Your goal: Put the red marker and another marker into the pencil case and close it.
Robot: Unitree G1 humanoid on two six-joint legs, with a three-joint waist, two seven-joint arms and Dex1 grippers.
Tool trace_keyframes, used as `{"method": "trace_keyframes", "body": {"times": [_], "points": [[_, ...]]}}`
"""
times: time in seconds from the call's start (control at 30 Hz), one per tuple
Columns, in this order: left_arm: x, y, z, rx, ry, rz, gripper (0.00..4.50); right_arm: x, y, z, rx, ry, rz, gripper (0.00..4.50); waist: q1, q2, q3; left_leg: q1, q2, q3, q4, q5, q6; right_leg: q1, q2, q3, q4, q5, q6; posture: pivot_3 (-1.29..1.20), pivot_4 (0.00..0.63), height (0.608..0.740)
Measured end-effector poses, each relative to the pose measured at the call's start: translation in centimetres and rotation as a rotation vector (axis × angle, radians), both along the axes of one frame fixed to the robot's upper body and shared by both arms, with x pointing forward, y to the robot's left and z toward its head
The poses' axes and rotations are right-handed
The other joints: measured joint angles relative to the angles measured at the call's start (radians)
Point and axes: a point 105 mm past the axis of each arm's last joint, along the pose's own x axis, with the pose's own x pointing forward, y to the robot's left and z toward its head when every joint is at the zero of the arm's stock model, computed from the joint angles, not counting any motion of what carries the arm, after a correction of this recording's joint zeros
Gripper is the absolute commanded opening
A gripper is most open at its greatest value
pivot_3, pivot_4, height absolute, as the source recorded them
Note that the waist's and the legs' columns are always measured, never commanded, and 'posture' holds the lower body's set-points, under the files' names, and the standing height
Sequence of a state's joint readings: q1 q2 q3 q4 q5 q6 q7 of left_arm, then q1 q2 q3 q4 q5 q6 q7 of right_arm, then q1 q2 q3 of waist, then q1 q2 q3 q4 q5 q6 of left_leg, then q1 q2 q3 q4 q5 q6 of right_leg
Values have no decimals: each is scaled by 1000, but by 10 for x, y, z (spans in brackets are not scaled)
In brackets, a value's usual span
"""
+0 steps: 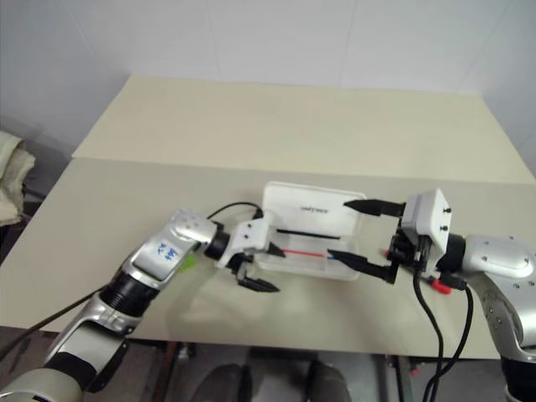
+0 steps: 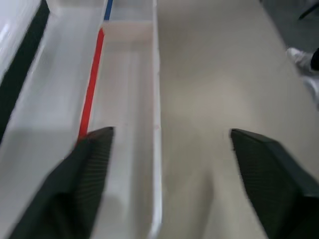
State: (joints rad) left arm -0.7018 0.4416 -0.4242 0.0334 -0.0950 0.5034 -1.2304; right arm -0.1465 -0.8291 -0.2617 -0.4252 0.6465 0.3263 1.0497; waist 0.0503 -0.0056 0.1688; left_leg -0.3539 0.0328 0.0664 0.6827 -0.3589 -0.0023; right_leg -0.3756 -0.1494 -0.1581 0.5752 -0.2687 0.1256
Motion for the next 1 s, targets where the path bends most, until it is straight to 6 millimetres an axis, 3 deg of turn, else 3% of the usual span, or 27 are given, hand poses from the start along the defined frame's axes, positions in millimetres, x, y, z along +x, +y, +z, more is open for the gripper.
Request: {"method": "trace_keyframes", "body": {"times": [0.17,0.37,0.53,0.73,1.0], "points": [[-10,-1,12,-59,60,-44,4455,2,-1,-2,20,7,-9,4500,0,0,0,0,0,0,0,0,0,0,0,0,0,0,0,0,150,740],[-10,9,20,-101,65,-36,4455,2,-14,-18,36,81,-64,4500,0,0,0,0,0,0,0,0,0,0,0,0,0,0,0,0,150,740],[-12,28,34,-217,32,-47,4455,-2,-50,-45,-3,200,-173,4500,0,0,0,0,0,0,0,0,0,0,0,0,0,0,0,0,150,740],[-1,68,61,-340,-84,8,4455,-3,-108,-75,-66,313,-330,4500,-5,0,0,2,0,1,0,0,0,1,0,1,1,0,0,0,150,740],[6,92,71,-347,-106,62,4455,13,-140,-87,-83,346,-400,4500,-22,0,0,2,0,1,0,0,0,1,0,1,1,0,0,0,150,740]]}}
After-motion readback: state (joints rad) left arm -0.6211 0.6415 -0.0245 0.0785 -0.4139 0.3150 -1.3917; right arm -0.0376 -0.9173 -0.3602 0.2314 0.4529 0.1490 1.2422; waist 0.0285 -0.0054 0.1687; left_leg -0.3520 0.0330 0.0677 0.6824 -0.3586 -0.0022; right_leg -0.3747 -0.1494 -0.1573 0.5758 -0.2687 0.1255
